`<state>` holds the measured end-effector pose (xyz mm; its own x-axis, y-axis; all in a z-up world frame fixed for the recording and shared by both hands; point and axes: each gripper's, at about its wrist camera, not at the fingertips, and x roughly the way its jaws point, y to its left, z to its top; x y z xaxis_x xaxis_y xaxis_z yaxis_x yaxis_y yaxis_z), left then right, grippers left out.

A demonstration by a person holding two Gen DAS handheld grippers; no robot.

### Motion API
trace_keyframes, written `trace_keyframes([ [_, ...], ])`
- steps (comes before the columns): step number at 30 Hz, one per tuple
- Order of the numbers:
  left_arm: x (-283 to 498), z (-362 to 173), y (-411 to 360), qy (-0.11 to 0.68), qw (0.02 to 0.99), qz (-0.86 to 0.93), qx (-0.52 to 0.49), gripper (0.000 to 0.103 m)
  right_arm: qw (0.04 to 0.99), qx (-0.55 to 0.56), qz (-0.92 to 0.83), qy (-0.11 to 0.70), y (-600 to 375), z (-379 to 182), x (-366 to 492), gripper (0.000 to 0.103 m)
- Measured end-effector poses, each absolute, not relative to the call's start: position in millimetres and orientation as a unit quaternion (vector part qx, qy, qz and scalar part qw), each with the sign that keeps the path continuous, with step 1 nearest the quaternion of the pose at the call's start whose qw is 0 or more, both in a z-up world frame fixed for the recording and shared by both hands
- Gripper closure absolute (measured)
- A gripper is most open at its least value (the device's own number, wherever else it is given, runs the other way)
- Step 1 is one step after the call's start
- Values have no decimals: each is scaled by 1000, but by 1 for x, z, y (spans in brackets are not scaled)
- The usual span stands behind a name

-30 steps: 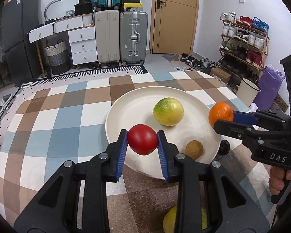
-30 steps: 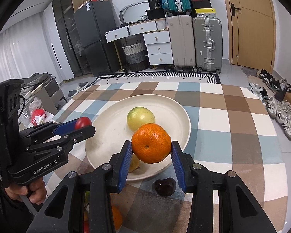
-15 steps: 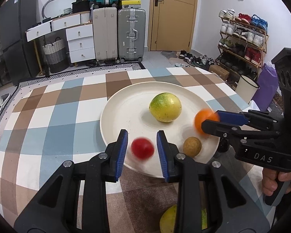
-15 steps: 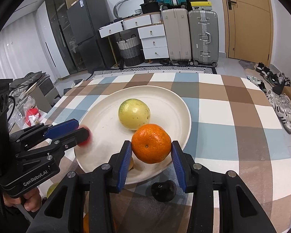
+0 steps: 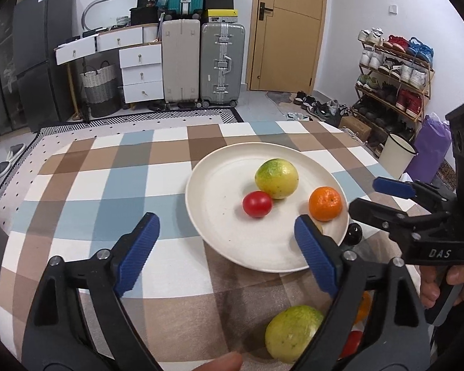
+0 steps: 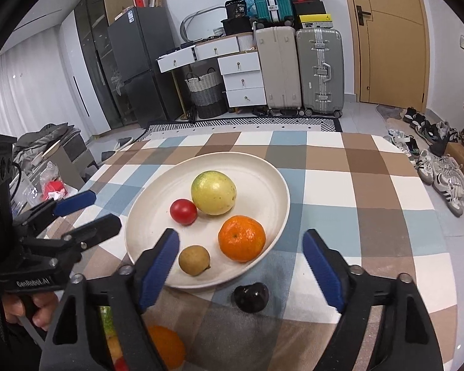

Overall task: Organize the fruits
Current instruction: 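Release the tomato and orange onto the plate, opening both grippers, then grasp the green pomelo with the left gripper while the right gripper grasps an orange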

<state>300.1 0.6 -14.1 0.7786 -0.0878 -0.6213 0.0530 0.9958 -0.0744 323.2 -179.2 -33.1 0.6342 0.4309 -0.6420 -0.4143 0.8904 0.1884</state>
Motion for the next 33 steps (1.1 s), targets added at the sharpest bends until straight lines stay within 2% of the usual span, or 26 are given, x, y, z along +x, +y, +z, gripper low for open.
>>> trace_keyframes([
  [1, 296, -11, 2, 325, 945, -34, -26, 1, 904, 13, 233, 358, -182, -32, 320, 7],
  [4, 286, -4, 4, 314, 948, -31, -28, 1, 904, 17, 234, 357, -186, -30, 315, 1],
  [21, 231, -5, 7, 317, 947, -37, -28, 1, 898, 7, 248, 364, -188, -28, 281, 1],
  [33, 225, -15, -8, 340, 938, -62, -8, 1, 880, -14, 272, 389, -184, -39, 265, 1],
])
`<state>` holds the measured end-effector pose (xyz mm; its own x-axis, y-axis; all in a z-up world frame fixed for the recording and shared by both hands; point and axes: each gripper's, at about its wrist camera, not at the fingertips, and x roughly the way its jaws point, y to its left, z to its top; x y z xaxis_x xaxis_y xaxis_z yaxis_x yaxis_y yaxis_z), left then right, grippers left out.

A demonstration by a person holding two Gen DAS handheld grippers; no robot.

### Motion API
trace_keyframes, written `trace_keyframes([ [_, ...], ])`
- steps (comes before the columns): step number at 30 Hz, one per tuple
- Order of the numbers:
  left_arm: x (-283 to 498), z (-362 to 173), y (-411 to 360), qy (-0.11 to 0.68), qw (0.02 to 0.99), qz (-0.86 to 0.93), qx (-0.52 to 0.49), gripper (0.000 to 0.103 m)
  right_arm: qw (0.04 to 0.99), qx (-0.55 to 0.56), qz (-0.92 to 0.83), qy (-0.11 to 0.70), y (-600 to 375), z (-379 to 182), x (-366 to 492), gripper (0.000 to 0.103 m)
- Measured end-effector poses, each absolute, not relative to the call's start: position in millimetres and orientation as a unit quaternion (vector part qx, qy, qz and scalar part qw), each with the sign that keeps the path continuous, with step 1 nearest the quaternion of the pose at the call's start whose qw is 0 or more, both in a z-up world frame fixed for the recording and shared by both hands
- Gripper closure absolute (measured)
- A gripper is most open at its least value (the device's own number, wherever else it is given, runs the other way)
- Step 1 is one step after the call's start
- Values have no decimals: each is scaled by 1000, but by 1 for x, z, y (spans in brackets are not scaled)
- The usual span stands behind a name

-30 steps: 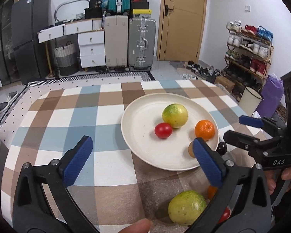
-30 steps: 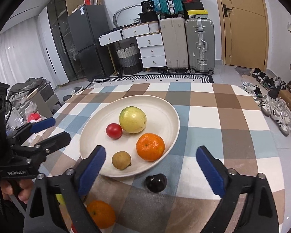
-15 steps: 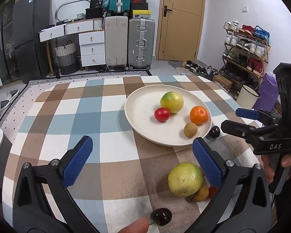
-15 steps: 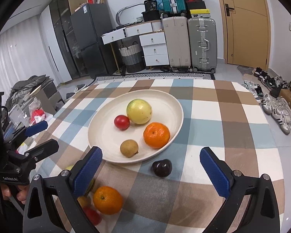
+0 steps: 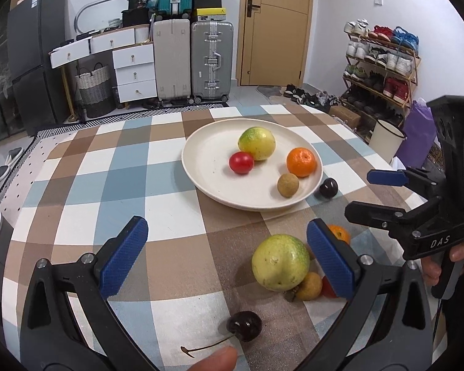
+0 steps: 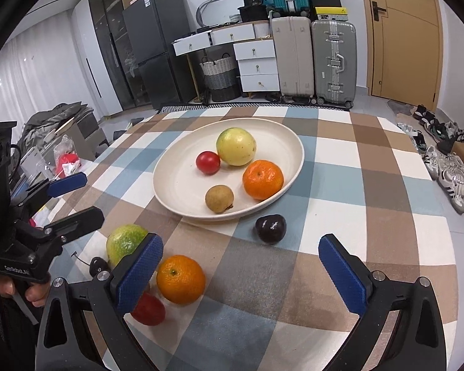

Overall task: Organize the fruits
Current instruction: 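Grasp the green pomelo with the left gripper while the right gripper grasps an orange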

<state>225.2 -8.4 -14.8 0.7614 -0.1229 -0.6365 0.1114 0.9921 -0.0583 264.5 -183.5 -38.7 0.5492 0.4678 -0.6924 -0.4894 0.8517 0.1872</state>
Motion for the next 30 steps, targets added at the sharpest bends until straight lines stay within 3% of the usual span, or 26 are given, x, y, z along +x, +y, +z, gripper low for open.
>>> trace_keyframes([
  [25, 239, -40, -22, 393, 915, -92, -6, 1, 844, -34, 317, 432, -165, -62, 261, 2],
  [30, 241, -42, -23, 399, 911, -105, -11, 11, 836, -36, 327, 440, -161, -66, 261, 10],
])
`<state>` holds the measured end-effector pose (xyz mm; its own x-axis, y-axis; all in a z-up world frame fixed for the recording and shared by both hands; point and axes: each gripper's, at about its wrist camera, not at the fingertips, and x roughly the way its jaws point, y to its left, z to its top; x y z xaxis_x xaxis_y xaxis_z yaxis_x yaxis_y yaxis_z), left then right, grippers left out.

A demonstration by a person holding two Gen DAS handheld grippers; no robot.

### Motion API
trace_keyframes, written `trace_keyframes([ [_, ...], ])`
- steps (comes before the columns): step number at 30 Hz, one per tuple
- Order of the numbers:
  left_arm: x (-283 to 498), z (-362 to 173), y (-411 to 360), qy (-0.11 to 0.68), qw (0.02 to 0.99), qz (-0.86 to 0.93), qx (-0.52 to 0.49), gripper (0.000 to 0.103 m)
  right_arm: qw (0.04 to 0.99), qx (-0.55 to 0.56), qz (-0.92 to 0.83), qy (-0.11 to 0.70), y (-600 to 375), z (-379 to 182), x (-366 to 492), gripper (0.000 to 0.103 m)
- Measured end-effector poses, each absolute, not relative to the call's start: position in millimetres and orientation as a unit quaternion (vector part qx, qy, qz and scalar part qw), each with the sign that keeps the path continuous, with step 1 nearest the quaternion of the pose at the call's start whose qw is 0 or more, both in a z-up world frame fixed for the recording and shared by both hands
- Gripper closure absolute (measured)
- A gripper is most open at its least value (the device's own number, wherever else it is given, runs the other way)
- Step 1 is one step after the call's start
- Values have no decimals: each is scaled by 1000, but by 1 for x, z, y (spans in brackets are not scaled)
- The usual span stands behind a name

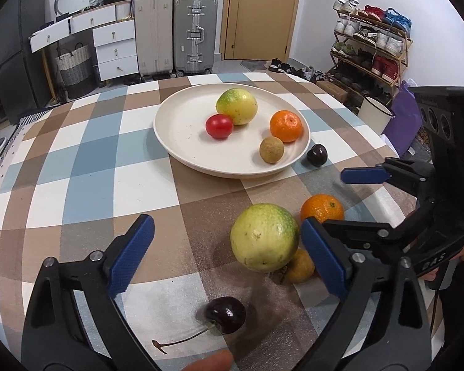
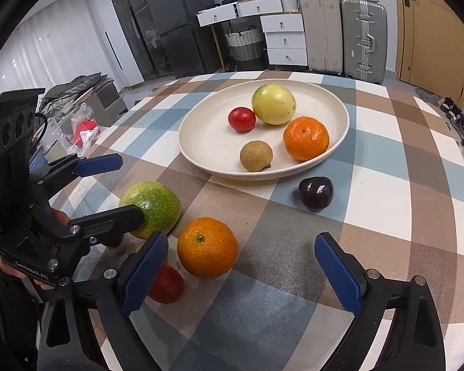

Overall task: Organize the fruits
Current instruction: 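Grasp the green pomelo with the left gripper while the right gripper grasps an orange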

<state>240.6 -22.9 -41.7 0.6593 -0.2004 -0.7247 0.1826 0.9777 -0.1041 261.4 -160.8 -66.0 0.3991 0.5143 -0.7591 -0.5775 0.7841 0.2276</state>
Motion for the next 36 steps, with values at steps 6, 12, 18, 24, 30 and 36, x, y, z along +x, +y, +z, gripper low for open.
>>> trace_keyframes([
  [6, 241, -44, -25, 405, 905, -126, -19, 22, 826, -33, 340, 447, -158, -70, 260, 28],
  [12, 243, -52, -31, 425, 891, -156, -27, 44, 818, -26, 366, 443, -156, -69, 256, 50],
  [18, 243, -54, -37, 423, 890, -167, -23, 57, 820, -37, 372, 433, -151, -66, 251, 62],
  [24, 242, -53, -36, 419, 893, -161, -24, 57, 827, -33, 364, 427, -155, -63, 252, 62],
  [30, 239, -45, -28, 401, 904, -148, -28, 57, 839, -25, 358, 409, -160, -57, 254, 62],
  [36, 236, -36, -19, 379, 916, -126, -31, 57, 858, -13, 342, 382, -170, -46, 254, 62],
])
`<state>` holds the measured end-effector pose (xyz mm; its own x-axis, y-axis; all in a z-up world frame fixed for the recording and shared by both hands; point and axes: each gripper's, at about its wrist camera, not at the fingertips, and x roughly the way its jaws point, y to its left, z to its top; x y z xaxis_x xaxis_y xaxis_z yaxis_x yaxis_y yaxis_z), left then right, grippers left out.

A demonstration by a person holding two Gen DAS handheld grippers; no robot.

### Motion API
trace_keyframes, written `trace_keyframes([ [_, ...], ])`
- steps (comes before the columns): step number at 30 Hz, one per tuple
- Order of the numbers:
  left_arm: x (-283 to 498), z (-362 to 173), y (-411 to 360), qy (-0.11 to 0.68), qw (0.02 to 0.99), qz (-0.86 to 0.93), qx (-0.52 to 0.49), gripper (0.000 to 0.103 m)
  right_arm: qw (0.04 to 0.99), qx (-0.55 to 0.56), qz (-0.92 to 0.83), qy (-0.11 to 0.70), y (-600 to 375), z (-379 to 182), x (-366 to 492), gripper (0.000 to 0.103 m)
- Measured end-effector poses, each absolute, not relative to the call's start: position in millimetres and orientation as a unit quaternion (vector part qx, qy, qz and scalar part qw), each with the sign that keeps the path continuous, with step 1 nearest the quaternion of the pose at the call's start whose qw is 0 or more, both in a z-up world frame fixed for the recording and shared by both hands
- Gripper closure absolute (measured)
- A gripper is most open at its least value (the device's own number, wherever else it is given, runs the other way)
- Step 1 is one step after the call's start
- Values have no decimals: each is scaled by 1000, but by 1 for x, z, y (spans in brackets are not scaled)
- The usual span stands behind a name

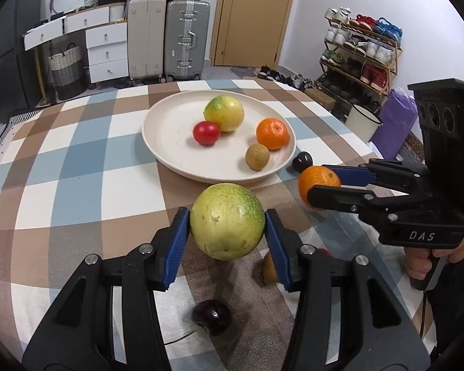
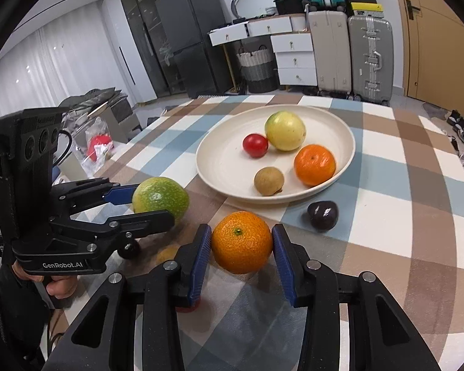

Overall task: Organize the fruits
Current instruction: 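Carry the pomelo and orange over the plate with both grippers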

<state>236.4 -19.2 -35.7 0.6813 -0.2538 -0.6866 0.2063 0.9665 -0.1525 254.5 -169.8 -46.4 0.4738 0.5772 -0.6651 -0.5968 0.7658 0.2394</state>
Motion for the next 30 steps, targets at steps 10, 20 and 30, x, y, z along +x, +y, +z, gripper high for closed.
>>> trace_keyframes([
  [10, 244, -21, -10, 347, 933, -87, -36, 57, 896, 6, 300, 328, -185, -26, 257, 62],
  [20, 267, 10, 0, 316, 946, -60, -32, 57, 907, 12, 279, 316, -190, 3, 275, 62],
  [30, 296, 19, -4, 303, 951, -50, -25, 57, 912, 17, 266, 310, -194, 21, 306, 62],
])
